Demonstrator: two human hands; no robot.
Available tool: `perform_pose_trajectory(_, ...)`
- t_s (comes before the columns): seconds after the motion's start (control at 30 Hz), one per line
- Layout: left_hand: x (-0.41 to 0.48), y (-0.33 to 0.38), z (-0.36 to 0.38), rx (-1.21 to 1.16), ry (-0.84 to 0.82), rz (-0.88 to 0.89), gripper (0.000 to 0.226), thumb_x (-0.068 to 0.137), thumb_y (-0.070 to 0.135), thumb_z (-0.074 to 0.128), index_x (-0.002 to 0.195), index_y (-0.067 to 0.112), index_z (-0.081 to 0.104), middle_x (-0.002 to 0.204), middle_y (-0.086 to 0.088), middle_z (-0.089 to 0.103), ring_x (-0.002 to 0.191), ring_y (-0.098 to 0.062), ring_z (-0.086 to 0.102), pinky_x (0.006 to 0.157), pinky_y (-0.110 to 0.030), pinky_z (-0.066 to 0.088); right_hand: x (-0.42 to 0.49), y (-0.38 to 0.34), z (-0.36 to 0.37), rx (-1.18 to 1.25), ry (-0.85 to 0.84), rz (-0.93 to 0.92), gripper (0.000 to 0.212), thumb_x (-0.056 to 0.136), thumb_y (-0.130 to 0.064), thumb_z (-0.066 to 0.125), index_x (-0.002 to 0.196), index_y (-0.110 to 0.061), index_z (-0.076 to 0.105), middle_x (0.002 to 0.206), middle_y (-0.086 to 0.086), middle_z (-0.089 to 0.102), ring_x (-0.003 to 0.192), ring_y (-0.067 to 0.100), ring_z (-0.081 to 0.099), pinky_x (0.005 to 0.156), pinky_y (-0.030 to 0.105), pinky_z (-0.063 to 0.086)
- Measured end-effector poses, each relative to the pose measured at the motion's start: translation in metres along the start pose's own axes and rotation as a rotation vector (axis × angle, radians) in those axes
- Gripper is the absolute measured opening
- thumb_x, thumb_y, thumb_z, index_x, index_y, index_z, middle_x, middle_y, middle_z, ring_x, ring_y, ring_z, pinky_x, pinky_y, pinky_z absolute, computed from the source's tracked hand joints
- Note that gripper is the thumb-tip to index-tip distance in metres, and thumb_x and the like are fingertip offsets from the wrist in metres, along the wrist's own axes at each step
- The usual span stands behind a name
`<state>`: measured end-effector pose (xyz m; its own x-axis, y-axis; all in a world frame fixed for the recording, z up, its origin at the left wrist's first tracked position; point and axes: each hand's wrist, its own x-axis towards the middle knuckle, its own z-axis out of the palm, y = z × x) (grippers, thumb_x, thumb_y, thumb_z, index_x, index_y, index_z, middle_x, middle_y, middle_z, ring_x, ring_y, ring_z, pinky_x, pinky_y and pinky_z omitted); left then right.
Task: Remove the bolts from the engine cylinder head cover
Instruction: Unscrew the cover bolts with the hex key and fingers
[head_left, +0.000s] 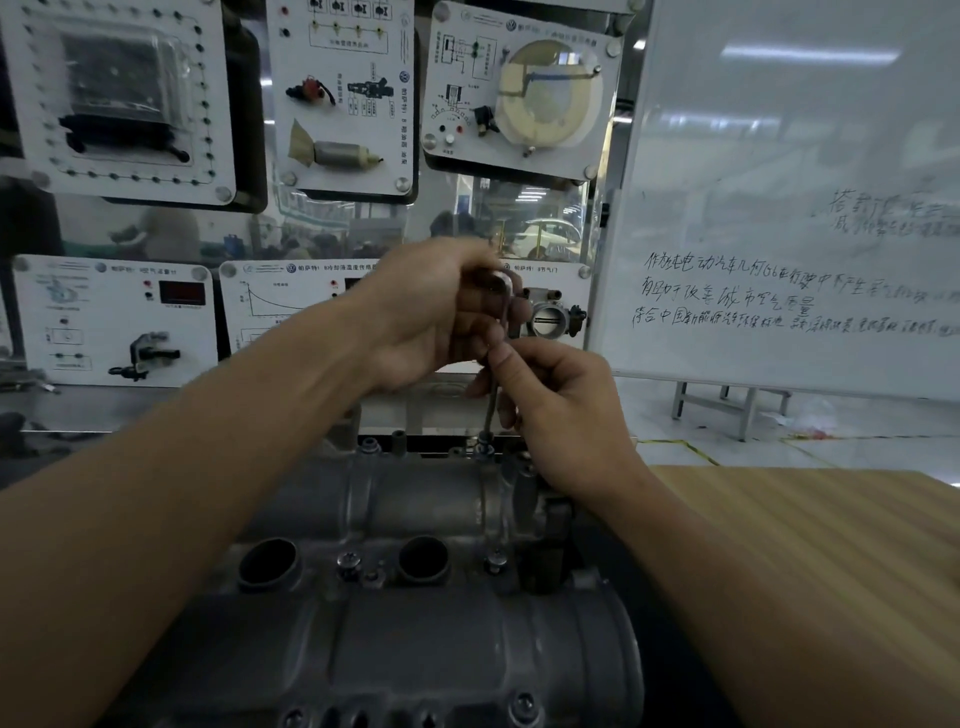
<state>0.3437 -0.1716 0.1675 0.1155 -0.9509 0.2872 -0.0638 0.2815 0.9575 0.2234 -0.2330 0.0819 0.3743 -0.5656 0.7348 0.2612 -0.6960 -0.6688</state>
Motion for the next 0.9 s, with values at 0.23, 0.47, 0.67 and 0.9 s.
perform_pose_trajectory(0.23, -0.008, 0.0, -0.023, -0.132, -0.333, -0.039, 0.031, 0.096, 0.022, 0.044, 0.107, 0.007, 0.069, 0.09, -0.004, 0.071, 0.069, -0.012, 0.061, 0.065, -0.023, 0.054, 0.0, 0.0, 0.0, 0.085, 0.024, 0.046, 0.013, 0.099, -0.014, 0.058, 0.092, -0.009, 0.067, 0.068, -0.003, 0.072, 0.048, 0.003, 0.055, 0.047, 0.013, 0.042)
perform_pose_trajectory(0.47, -0.008, 0.005, -0.012, 0.147, -0.208, 0.062, 0.026, 0.072, 0.036, 0.076, 0.08, 0.014, 0.064, 0.072, 0.001, 0.064, 0.051, -0.009, 0.055, 0.052, -0.022, 0.051, 0.0, -0.003, 0.001, 0.019, -0.025, 0.048, 0.012, 0.097, -0.017, 0.062, 0.088, -0.01, 0.065, 0.073, -0.001, 0.075, 0.054, 0.014, 0.055, 0.052, 0.028, 0.044)
perform_pose_trajectory(0.67, 0.003, -0.004, 0.015, 0.24, 0.262, 0.154, 0.03, 0.088, 0.026, 0.067, 0.07, 0.003, 0.061, 0.054, -0.003, 0.057, 0.03, -0.011, 0.033, 0.036, -0.02, 0.028, -0.001, -0.003, 0.001, -0.033, -0.046, 0.001, 0.012, 0.093, -0.015, 0.067, 0.082, -0.014, 0.07, 0.07, -0.003, 0.075, 0.054, 0.019, 0.056, 0.051, 0.032, 0.046)
perform_pose_trajectory(0.9, -0.003, -0.001, -0.017, -0.056, -0.224, -0.034, 0.035, 0.101, 0.027, 0.039, 0.1, 0.007, 0.068, 0.08, -0.005, 0.07, 0.056, -0.011, 0.057, 0.052, -0.021, 0.046, 0.001, 0.001, 0.001, 0.017, -0.038, 0.015, 0.024, 0.099, -0.014, 0.057, 0.082, -0.017, 0.072, 0.075, 0.003, 0.075, 0.054, 0.011, 0.051, 0.052, 0.023, 0.042)
